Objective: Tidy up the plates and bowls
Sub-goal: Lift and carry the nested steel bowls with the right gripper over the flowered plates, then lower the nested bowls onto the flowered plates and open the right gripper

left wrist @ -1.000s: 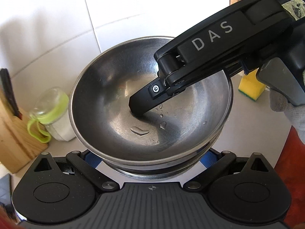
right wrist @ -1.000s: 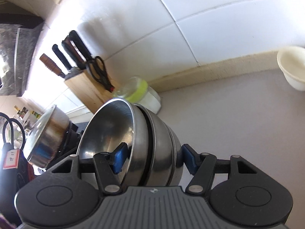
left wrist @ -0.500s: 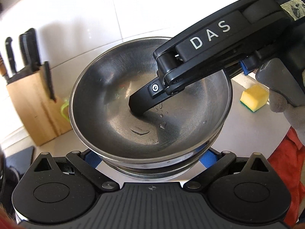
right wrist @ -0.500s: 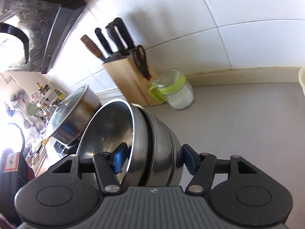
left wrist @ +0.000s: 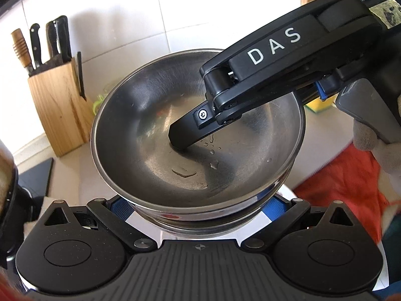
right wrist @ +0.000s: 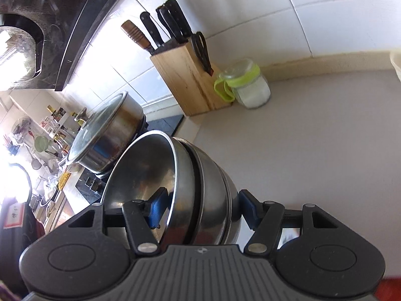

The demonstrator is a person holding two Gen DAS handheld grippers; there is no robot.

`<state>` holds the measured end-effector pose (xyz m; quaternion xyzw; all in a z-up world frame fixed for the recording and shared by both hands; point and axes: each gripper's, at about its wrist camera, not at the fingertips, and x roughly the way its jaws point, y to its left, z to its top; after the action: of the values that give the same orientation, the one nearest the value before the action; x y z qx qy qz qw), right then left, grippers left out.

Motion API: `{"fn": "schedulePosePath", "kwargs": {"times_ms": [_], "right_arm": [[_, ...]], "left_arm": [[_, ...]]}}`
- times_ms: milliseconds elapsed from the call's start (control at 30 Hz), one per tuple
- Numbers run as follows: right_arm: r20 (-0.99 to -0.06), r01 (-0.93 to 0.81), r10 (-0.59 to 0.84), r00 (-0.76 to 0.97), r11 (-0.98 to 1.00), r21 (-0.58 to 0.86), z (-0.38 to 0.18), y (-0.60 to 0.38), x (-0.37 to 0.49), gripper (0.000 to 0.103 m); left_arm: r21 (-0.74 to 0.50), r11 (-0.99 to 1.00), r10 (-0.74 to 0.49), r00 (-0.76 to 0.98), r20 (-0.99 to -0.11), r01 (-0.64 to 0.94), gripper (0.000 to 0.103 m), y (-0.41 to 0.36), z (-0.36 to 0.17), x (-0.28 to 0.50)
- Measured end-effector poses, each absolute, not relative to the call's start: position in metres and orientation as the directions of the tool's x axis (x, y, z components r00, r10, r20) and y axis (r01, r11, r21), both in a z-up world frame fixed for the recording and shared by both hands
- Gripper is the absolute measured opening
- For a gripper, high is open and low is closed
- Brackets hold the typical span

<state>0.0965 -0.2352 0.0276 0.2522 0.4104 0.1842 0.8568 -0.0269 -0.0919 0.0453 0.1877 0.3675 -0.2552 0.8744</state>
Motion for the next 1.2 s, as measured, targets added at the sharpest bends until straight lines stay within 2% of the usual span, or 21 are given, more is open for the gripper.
{"fn": "schedulePosePath", "kwargs": {"times_ms": [467, 1200], "right_arm": [[-0.663, -0.004, 0.476, 0.578, 0.814, 0.581, -0.006, -0.226, 0.049, 0.064], [-0.667, 0.021, 0.469, 0.580, 0.809, 0.587, -0.035, -0.232, 0.065, 0.062]], "left_arm": [[0.084, 0.765, -0.340, 0.511, -0.790, 0.639, 0.101, -0.086, 0.015, -0.059], [0.094, 0.786, -0.285, 0.494, -0.821, 0.610, 0.101, -0.091, -0.003, -0.053]]}}
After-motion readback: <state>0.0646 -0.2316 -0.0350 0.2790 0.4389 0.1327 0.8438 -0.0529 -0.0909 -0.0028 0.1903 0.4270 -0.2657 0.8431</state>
